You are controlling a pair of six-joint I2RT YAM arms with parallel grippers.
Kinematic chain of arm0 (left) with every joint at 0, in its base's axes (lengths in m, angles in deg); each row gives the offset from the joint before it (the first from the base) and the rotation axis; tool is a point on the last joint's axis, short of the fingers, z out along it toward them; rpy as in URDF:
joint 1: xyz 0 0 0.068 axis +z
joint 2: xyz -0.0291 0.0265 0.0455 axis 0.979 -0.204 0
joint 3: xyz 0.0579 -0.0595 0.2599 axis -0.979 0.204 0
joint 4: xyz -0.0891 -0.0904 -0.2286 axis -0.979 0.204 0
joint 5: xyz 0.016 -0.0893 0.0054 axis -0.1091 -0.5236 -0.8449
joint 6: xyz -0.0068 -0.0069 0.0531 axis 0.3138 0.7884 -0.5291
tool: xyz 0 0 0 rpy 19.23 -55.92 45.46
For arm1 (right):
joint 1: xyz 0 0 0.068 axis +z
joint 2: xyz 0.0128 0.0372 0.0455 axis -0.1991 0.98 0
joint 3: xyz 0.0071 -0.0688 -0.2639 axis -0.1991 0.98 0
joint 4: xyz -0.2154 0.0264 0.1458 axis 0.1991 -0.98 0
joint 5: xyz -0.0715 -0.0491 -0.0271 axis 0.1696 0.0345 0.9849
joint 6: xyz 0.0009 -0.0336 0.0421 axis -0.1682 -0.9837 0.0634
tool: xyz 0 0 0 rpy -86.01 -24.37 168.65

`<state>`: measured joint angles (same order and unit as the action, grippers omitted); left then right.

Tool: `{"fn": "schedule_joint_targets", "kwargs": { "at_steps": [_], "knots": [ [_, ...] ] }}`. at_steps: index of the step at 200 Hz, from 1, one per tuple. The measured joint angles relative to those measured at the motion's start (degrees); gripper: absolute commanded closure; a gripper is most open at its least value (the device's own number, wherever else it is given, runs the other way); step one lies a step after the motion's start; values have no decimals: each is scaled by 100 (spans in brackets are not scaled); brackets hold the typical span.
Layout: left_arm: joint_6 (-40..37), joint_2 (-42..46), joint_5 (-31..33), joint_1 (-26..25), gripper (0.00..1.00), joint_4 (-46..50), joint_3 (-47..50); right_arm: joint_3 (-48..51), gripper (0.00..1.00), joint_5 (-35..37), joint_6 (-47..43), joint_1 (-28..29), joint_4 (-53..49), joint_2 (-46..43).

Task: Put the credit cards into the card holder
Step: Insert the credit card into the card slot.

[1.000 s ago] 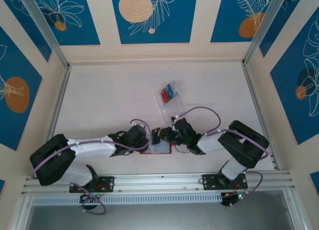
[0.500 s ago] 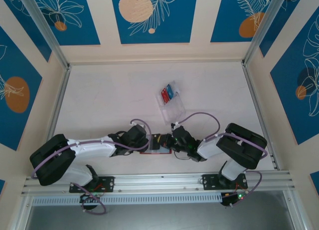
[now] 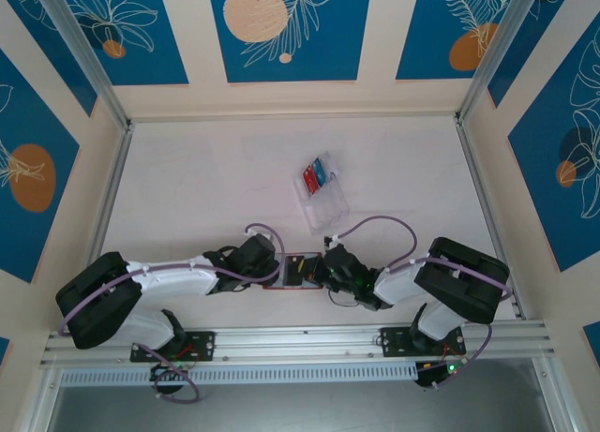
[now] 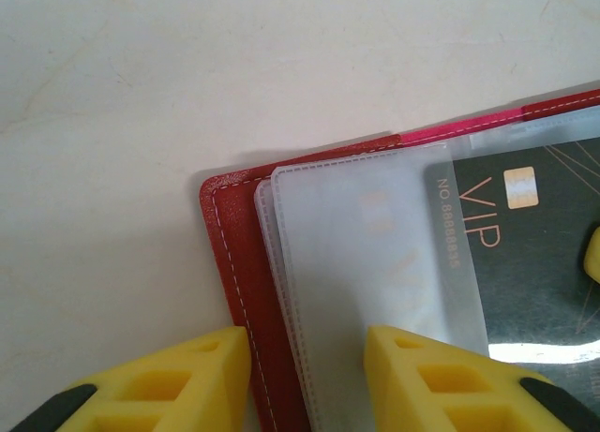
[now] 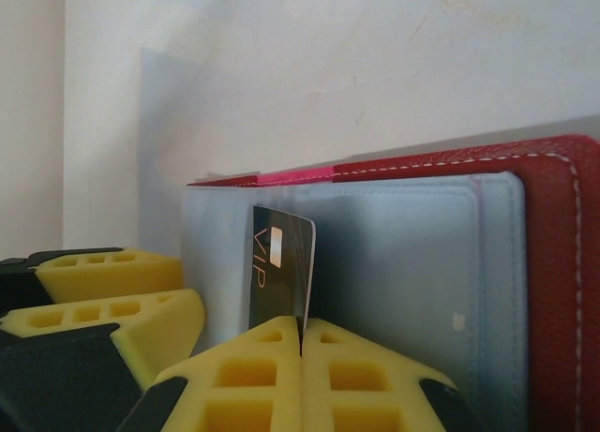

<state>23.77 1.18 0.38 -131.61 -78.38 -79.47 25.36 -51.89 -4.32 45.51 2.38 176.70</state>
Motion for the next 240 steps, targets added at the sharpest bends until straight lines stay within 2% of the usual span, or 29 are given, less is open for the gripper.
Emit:
{"fn": "schedule_joint_targets", "kwargs": {
  "at_steps": [138,199,240],
  "knots": [
    [0,17,2,-4,62,-4,15,-391,100,-96,-153,4,-199,280],
    [2,57,28,-11,61,20,22,-584,100,-251,-149,39,417,839],
    [72,382,22,-15,57,216,114,-625,100,-330,-125,44,623,997]
  ]
}}
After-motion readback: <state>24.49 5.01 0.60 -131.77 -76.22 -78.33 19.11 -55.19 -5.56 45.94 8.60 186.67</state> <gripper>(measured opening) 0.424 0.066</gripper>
